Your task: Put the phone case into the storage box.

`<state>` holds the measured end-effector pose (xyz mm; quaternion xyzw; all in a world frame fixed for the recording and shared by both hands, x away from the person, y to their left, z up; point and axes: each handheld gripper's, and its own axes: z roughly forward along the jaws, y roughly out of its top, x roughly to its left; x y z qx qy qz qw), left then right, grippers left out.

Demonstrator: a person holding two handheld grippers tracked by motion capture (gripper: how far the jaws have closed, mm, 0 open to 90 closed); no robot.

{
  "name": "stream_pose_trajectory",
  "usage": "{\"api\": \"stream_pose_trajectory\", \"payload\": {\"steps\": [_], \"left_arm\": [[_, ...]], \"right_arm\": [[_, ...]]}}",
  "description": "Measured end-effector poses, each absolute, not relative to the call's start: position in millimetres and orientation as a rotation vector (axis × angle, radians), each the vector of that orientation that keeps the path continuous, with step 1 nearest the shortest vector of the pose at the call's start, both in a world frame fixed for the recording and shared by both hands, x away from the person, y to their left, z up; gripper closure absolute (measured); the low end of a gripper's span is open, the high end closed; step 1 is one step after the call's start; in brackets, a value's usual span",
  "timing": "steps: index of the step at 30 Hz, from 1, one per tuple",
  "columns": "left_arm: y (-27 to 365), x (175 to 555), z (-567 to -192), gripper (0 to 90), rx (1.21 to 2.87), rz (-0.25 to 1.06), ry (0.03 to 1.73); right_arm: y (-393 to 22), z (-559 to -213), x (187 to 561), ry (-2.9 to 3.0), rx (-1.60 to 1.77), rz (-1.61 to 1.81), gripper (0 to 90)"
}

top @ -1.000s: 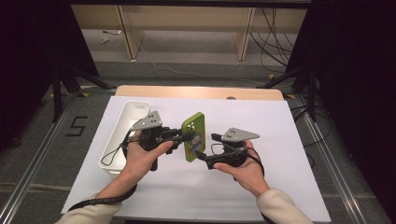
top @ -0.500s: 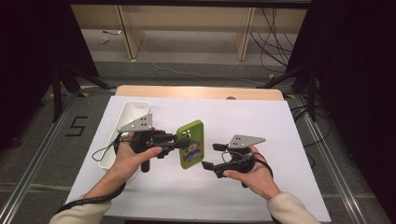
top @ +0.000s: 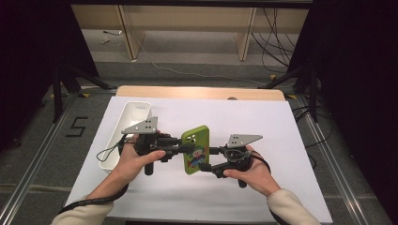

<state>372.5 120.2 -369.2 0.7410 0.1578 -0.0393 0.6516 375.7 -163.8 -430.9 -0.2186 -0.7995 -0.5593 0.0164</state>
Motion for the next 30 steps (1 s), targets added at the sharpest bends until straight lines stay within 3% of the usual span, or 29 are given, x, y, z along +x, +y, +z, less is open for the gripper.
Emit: {"api": "stream_pose_trajectory", "payload": {"steps": [13, 22, 27, 30], "left_arm": [[118.4, 374.4, -371.4, 77.3, 1.669, -0.116, 0.349], [124.6, 379.9, -374.1, 76.1, 1.623, -0.102, 0.393], [126.0, 381.9, -375.9, 67.7, 1.613, -0.071, 0.431], [126.6, 382.2, -375.6, 51.5, 1.608, -0.016, 0.473]], "right_arm": [[-157.5, -430.2, 374.1, -2.434, -0.562, -1.734, 50.8], [-162.2, -430.7, 375.7, -2.367, -0.523, -1.702, 72.4], [-160.7, -429.0, 373.8, -2.345, -0.518, -1.684, 77.5], [-160.3, -426.3, 372.0, -2.345, -0.547, -1.681, 77.6]]}}
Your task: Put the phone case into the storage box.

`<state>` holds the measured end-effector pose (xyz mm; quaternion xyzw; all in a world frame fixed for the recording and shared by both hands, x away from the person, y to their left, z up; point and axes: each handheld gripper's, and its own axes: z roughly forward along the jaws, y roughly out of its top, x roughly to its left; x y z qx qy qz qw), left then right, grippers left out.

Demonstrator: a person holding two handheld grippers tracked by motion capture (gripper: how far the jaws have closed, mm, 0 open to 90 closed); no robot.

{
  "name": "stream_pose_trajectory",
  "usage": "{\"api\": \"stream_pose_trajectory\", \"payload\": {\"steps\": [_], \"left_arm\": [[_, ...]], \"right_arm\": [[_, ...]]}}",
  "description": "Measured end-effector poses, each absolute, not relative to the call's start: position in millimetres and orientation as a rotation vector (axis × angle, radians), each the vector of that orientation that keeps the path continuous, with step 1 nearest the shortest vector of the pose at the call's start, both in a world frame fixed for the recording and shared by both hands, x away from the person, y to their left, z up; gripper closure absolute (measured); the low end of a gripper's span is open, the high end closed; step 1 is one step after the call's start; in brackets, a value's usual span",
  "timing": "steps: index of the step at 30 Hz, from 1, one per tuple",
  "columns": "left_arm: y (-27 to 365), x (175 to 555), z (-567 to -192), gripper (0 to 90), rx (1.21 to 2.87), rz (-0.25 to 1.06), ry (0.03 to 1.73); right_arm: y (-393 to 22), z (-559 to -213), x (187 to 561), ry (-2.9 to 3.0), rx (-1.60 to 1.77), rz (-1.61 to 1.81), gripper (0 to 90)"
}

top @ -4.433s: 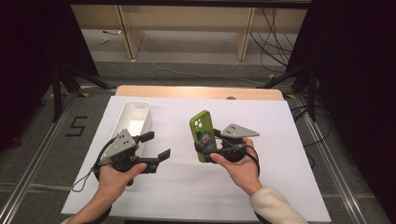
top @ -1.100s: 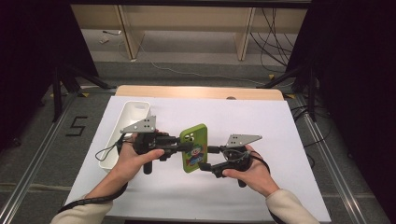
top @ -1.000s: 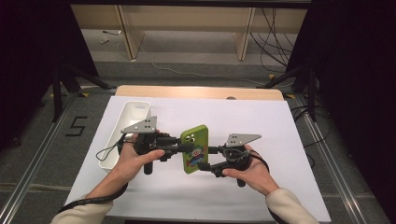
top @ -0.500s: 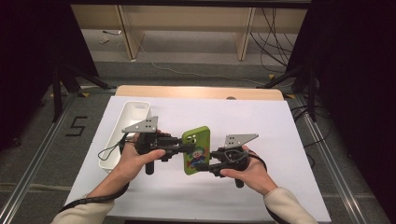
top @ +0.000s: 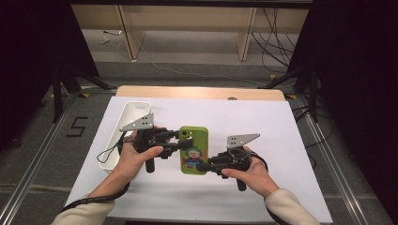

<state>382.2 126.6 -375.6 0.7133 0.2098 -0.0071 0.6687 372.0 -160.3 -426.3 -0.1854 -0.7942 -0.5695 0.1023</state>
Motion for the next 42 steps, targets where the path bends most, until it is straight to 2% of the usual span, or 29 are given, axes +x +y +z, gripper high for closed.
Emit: {"api": "stream_pose_trajectory", "payload": {"steps": [3, 6, 12, 22, 42], "left_arm": [[127, 380, -373, 30.0, 1.624, 0.066, 0.521], [126, 376, -369, 12.5, 1.644, 0.154, 0.564], [121, 367, -362, 0.0, 1.649, 0.296, 0.617], [113, 360, -358, 0.0, 1.576, 0.417, 0.755], [92, 364, -364, 0.5, 1.579, 0.502, 0.806]], "right_arm": [[-160, -423, 369, -2.385, -0.602, -1.697, 77.7], [-158, -418, 366, -2.456, -0.669, -1.711, 77.6], [-148, -415, 360, -2.567, -0.823, -1.744, 77.6], [-120, -416, 356, -2.629, -1.009, -1.791, 77.6], [-107, -421, 351, -2.673, -1.122, -1.767, 77.6]]}}
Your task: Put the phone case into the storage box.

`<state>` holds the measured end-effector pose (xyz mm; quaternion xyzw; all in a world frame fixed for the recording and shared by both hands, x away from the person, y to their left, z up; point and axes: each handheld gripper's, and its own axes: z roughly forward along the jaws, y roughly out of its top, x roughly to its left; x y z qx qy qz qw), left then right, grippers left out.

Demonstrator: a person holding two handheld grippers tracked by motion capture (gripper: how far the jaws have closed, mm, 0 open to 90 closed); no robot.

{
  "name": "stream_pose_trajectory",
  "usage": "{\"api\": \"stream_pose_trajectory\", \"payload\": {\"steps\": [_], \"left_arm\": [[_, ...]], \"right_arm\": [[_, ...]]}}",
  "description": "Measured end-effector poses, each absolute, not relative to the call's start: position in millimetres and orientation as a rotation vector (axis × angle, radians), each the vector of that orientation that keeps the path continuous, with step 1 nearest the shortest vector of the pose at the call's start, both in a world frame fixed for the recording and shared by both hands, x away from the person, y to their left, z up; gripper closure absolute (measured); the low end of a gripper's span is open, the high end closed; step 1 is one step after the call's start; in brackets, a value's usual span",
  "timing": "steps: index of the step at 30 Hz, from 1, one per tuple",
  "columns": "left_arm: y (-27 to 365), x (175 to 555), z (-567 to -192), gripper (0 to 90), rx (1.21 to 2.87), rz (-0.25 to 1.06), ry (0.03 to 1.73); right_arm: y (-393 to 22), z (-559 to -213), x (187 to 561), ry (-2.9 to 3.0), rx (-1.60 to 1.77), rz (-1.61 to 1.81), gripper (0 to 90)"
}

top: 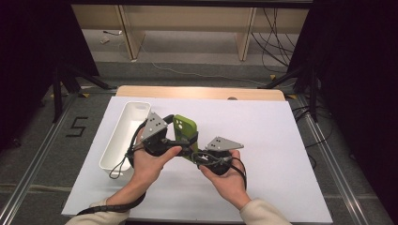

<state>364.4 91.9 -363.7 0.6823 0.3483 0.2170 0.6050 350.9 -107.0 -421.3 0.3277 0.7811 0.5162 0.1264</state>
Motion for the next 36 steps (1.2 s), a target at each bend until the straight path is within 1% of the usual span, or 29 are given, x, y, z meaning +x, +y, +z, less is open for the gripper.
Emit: {"api": "stream_pose_trajectory", "payload": {"steps": [4, 11, 30, 36], "left_arm": [[92.2, 364.8, -363.2, 3.5, 1.567, 0.513, 0.82], [90.4, 365.5, -364.8, 12.5, 1.567, 0.513, 0.817], [88.2, 365.9, -363.0, 14.7, 1.584, 0.518, 0.794], [89.0, 366.7, -362.8, 14.8, 1.594, 0.532, 0.781]], "right_arm": [[-105.2, -422.7, 349.8, 2.274, 0.958, 1.497, 77.6], [-105.9, -423.0, 350.6, 2.265, 0.966, 1.488, 77.6], [-106.8, -424.2, 352.0, 2.258, 0.971, 1.483, 76.8], [-107.5, -423.9, 353.7, 2.261, 0.977, 1.495, 72.5]]}}
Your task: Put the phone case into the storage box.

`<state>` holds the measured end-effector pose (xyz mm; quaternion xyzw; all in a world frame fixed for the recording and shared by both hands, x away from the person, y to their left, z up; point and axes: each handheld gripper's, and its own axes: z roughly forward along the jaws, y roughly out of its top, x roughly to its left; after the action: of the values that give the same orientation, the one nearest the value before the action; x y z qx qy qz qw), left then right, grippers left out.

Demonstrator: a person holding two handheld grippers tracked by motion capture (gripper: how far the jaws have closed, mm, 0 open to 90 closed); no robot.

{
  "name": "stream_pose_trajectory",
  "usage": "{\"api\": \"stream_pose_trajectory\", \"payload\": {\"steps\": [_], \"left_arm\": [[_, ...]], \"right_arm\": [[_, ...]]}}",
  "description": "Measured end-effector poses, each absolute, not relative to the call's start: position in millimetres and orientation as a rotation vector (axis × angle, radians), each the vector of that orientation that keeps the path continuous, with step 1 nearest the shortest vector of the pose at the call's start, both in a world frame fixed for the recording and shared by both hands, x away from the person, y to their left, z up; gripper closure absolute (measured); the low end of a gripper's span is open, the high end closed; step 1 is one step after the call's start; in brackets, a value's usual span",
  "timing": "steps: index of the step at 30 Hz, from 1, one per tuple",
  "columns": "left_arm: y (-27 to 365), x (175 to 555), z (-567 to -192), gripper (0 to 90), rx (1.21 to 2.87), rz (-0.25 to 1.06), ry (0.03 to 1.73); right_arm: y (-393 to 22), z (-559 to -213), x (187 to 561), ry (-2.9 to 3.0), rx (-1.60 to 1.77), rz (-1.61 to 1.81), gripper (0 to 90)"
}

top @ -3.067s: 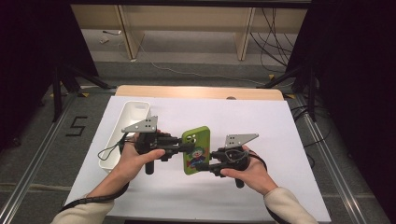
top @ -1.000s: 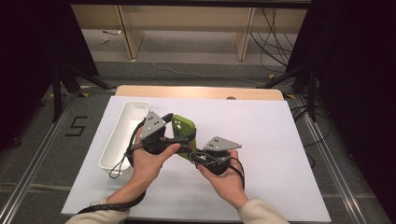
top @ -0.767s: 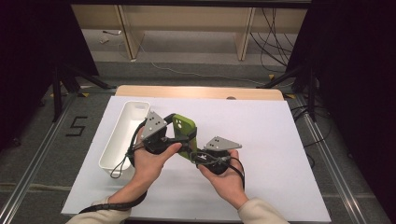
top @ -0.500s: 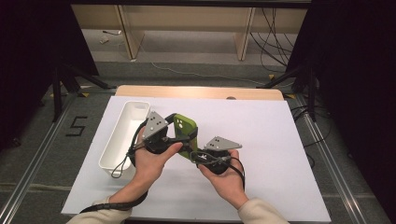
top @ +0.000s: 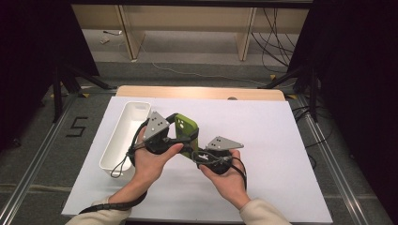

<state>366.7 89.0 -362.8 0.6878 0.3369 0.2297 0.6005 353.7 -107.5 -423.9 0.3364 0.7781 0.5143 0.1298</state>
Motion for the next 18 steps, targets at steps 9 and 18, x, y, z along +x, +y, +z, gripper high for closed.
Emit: {"api": "stream_pose_trajectory", "payload": {"steps": [9, 18], "left_arm": [[90.9, 368.6, -364.3, 14.8, 1.592, 0.541, 0.791], [96.4, 371.0, -363.0, 14.8, 1.587, 0.563, 0.798]], "right_arm": [[-108.9, -423.7, 355.8, 2.263, 0.983, 1.507, 63.0], [-112.8, -419.8, 357.4, 2.244, 0.937, 1.582, 32.0]]}}
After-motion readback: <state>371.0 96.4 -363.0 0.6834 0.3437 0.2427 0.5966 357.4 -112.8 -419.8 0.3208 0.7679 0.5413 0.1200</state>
